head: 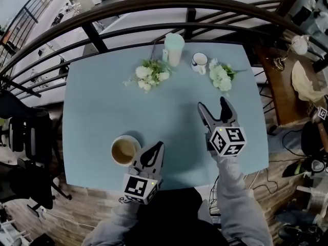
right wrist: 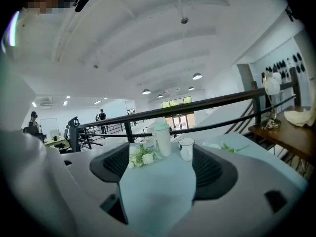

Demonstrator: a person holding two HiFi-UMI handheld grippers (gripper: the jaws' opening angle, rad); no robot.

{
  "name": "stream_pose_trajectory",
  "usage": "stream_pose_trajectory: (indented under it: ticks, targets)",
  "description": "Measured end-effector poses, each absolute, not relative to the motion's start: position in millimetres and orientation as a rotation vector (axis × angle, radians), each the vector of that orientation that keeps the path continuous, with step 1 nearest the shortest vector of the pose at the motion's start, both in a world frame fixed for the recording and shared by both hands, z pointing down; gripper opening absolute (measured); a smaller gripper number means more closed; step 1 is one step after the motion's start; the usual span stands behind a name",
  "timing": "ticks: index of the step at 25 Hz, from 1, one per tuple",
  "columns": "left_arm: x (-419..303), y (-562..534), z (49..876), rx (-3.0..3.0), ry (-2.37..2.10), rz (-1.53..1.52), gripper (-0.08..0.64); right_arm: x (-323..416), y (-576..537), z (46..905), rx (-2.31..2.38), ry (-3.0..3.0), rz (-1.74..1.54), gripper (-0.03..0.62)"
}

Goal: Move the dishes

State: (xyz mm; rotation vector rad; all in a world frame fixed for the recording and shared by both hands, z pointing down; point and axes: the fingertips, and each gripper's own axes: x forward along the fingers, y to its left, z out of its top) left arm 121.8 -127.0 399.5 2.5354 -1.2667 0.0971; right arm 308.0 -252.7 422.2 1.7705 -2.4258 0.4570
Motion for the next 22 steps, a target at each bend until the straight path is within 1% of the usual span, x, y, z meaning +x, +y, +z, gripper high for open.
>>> stream_pose_trajectory:
  ticks: [8,16,22]
  targets:
    - [160,-169,432,2.471,-1.363,0.147,0.021,344,-329,464,1.759,-2.398,0.577,0.397]
    - [167,-214,452,2.408,-1.453,0.142,0.021,346,-396,491,1.702,-2.39,0.508,0.399]
    - [178,-269,458,2.42,-1.503,0.101,0.021,341,-444,513,1.668,-2.374,0.474,0.407]
